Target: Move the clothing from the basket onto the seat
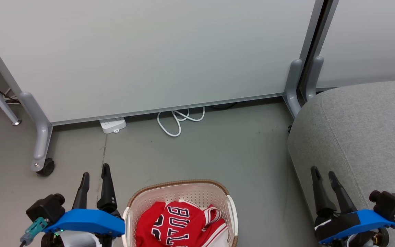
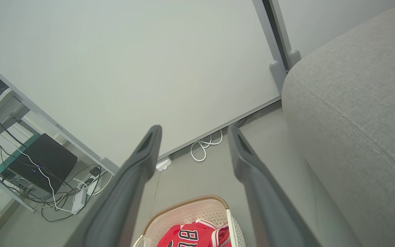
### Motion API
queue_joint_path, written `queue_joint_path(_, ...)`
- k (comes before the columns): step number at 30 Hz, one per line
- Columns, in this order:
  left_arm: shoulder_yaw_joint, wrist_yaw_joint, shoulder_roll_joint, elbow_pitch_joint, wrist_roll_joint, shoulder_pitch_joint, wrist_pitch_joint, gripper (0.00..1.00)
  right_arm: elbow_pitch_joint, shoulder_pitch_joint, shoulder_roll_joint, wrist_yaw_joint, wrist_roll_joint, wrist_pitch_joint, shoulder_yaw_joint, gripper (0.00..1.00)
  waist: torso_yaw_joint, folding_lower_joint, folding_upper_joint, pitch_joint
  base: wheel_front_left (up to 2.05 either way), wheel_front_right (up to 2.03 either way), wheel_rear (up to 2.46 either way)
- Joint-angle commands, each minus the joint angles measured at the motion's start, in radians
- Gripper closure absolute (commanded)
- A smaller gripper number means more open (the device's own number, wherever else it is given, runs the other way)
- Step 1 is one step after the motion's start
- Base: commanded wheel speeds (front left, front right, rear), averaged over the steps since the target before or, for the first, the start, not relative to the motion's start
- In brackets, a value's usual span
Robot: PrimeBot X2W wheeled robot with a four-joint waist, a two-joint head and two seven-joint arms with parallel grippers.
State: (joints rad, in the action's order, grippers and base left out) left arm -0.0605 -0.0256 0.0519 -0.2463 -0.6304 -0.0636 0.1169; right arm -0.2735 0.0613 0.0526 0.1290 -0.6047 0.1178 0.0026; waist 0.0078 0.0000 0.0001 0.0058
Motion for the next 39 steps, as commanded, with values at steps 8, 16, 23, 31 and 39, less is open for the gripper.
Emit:
queue_joint_path(8,-0.015,0.008,0.005,0.001,0.104,-0.018,0.029,0.0,0.004,0.005,0.0,0.002,0.109,0.028,0.011,0.0,0.003,0.0,-0.0001,0.0,0.0,0.0,0.0)
queue_joint_path(16,-0.028,0.012,0.003,0.001,0.187,-0.018,0.05,0.0,0.006,0.003,-0.001,0.002,0.195,0.049,0.022,0.0,0.006,0.0,-0.0001,0.0,0.0,0.0,0.0)
queue_joint_path(23,-0.036,0.016,0.002,0.002,0.258,-0.017,0.066,0.0,0.008,0.002,-0.001,0.002,0.264,0.065,0.033,0.0,0.007,0.0,-0.0001,0.0,0.0,0.0,0.0)
queue_joint_path(31,-0.045,0.018,0.001,0.0,0.333,-0.015,0.085,0.0,0.004,0.0,-0.001,0.002,0.341,0.083,0.04,0.0,0.01,0.0,-0.0001,0.001,0.0,0.0,0.0)
queue_joint_path(39,-0.053,0.021,0.0,0.0,0.401,-0.014,0.101,0.0,0.003,-0.001,-0.001,0.002,0.411,0.101,0.049,0.0,0.013,0.0,-0.0001,0.002,0.0,0.0,0.0)
